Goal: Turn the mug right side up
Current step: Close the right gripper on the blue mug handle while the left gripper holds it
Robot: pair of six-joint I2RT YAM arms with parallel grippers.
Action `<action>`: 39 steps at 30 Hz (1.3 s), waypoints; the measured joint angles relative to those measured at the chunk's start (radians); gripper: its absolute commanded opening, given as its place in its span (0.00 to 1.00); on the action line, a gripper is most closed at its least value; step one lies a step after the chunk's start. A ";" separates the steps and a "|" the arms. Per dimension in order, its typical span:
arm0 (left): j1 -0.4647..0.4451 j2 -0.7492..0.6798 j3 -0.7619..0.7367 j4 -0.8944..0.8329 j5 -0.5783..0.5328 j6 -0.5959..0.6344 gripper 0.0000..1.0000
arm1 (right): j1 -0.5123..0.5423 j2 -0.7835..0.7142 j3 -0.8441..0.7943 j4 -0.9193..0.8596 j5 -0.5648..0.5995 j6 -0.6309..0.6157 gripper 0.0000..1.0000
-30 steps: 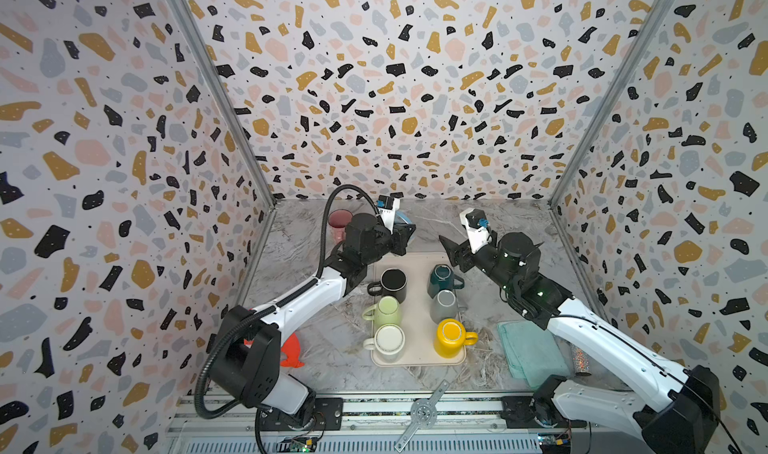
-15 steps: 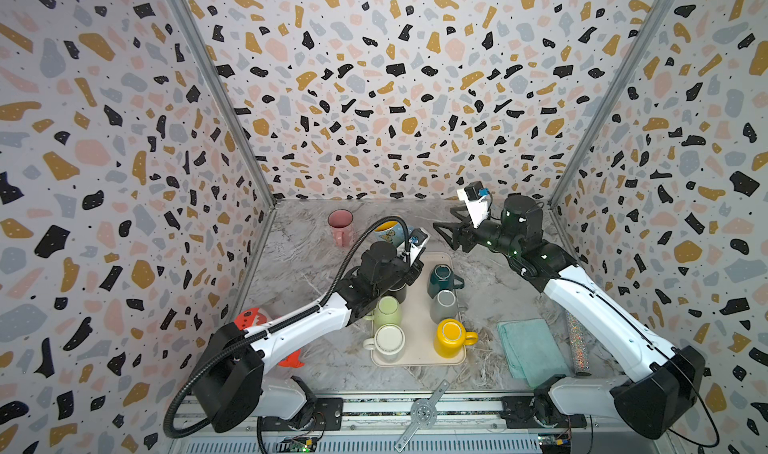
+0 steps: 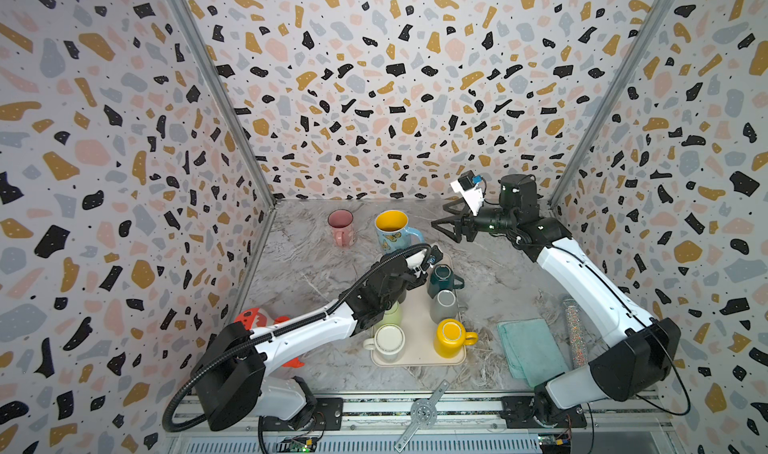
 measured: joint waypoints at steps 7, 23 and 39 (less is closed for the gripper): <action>-0.016 0.025 -0.006 0.002 -0.050 0.083 0.00 | 0.002 0.064 0.070 -0.133 -0.079 -0.093 0.77; -0.036 0.046 -0.010 -0.013 -0.079 0.149 0.00 | 0.058 0.108 0.083 -0.233 -0.092 -0.171 0.75; -0.054 0.053 -0.010 -0.012 -0.094 0.169 0.00 | 0.070 0.156 0.085 -0.238 -0.041 -0.152 0.62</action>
